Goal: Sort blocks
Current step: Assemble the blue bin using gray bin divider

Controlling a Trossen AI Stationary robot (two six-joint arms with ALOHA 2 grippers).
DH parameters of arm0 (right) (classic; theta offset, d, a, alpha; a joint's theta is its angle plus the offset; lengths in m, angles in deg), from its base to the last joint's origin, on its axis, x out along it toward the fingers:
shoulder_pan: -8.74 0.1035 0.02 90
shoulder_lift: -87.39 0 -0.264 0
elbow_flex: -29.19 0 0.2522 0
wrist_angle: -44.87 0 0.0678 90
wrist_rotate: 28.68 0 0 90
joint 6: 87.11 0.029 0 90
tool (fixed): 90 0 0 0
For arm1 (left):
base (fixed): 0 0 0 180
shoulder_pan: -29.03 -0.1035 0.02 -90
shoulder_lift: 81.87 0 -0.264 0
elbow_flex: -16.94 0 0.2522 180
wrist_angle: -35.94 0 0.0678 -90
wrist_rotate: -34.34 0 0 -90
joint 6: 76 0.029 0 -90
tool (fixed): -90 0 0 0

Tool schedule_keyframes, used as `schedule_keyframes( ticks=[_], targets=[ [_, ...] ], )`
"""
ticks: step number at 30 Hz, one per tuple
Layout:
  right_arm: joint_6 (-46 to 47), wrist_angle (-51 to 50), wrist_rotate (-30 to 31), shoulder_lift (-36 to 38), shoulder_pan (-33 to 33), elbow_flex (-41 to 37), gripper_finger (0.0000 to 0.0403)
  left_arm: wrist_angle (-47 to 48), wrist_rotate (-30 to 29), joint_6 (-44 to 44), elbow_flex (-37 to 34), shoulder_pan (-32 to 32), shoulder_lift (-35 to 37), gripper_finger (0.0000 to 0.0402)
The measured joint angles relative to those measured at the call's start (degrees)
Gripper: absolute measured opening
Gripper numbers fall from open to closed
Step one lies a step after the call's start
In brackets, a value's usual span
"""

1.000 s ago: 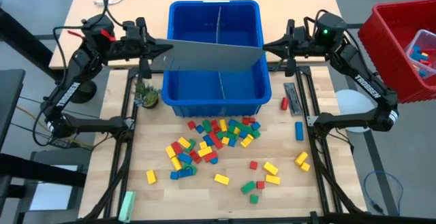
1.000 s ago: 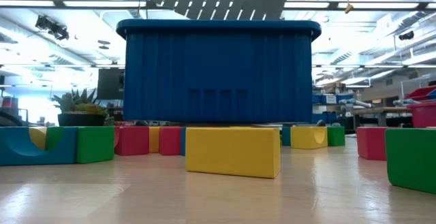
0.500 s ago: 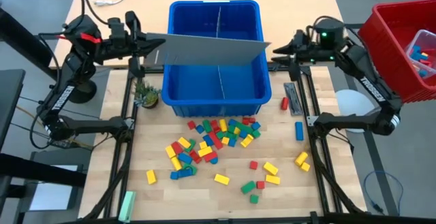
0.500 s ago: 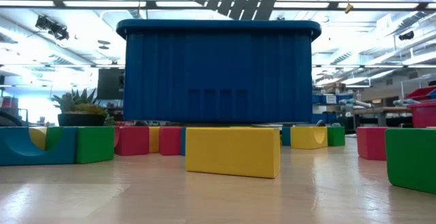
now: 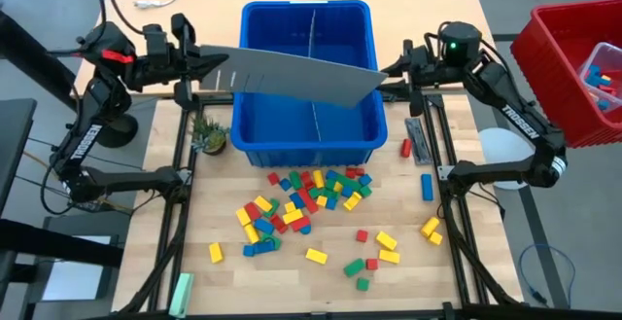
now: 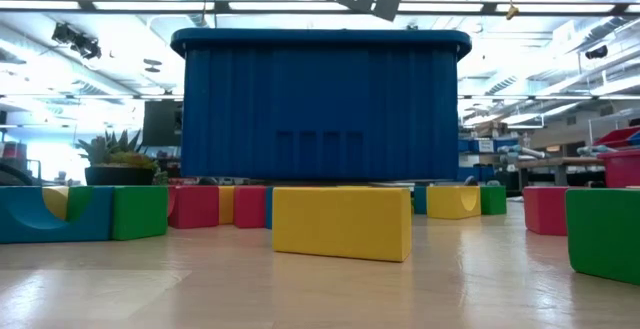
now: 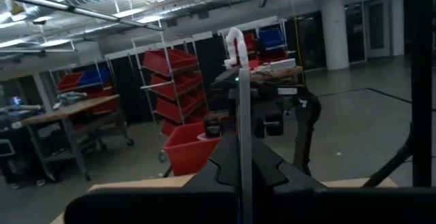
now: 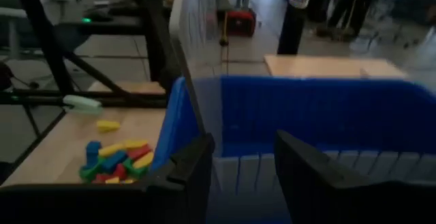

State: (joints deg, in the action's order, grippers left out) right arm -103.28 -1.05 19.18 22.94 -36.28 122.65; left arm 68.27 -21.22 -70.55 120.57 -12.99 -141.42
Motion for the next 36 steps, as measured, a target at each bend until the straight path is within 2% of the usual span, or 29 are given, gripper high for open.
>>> schedule_keyframes(
  ticks=[7,15,21,26,30,33,36],
  targets=[
    [-1.3,-4.7,4.2,1.1,-1.5,0.0,0.0137,0.3,-0.2,0.0,-0.2,0.0,-0.1,0.0006],
    [-2.1,-3.5,6.2,1.1,-1.7,0.0,0.014,0.2,-0.2,0.0,-0.2,0.0,-0.1,0.0006],
    [-0.9,-0.4,2.6,0.8,-0.5,0.0,0.0137,0.1,-0.3,0.0,-0.2,0.0,0.0,0.0006],
    [-0.5,0.1,2.0,0.8,0.4,0.0,0.0137,0.0,-0.5,0.0,-0.2,0.0,0.0,0.0006],
    [1.3,5.0,2.1,0.1,1.4,0.0,0.0135,-0.4,-0.7,0.0,-0.2,0.0,0.0,0.0006],
    [2.0,5.8,0.8,-0.8,2.2,0.0,0.0117,-0.4,-0.7,-0.1,-0.2,0.0,0.0,0.0006],
    [1.3,5.9,0.7,-1.8,2.6,0.0,0.0073,-0.4,-0.7,-0.2,-0.2,0.0,0.0,0.0006]
  ],
)
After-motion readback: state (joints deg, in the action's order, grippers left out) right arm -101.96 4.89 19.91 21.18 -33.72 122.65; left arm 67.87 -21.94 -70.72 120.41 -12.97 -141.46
